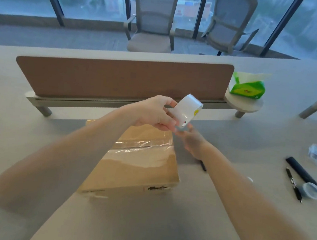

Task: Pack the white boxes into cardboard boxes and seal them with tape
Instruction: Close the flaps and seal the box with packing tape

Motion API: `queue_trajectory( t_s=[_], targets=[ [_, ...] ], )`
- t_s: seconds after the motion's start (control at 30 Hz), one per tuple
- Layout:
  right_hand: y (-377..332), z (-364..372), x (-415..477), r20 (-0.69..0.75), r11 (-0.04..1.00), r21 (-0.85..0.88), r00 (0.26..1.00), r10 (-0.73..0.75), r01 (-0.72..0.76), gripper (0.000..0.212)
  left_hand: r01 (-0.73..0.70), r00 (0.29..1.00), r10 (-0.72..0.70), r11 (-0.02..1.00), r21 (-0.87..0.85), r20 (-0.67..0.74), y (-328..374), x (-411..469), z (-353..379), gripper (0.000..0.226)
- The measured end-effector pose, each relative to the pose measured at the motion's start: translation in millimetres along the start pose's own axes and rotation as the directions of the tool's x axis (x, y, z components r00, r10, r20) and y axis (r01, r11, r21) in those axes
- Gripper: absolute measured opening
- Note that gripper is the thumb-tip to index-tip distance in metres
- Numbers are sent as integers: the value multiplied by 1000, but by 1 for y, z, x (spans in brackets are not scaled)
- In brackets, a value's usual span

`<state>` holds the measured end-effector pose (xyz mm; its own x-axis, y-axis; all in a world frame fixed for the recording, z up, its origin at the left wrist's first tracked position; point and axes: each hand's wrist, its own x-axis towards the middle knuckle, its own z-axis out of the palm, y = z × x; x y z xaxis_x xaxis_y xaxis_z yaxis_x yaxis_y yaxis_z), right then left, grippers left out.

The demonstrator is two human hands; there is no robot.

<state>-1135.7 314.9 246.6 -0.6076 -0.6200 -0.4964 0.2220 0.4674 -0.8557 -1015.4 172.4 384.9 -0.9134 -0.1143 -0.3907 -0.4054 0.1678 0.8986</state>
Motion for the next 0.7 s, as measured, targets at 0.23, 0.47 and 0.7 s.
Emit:
queue_trajectory(
  t_s=[0.23,0.47,0.7],
  targets=[
    [-45,-132,-47,44,881,-165,896,-442,443,69,0,994,-2,1000,16,112,37,43,43,36],
    [-37,-231,-66,-37,785,-245,804,-594,569,31,126,973,-186,922,366,136,95,130,101,49],
    [25,-292,-47,-233,671,-408,640,-732,619,37,145,989,-131,812,565,-66,127,223,125,15]
  ],
)
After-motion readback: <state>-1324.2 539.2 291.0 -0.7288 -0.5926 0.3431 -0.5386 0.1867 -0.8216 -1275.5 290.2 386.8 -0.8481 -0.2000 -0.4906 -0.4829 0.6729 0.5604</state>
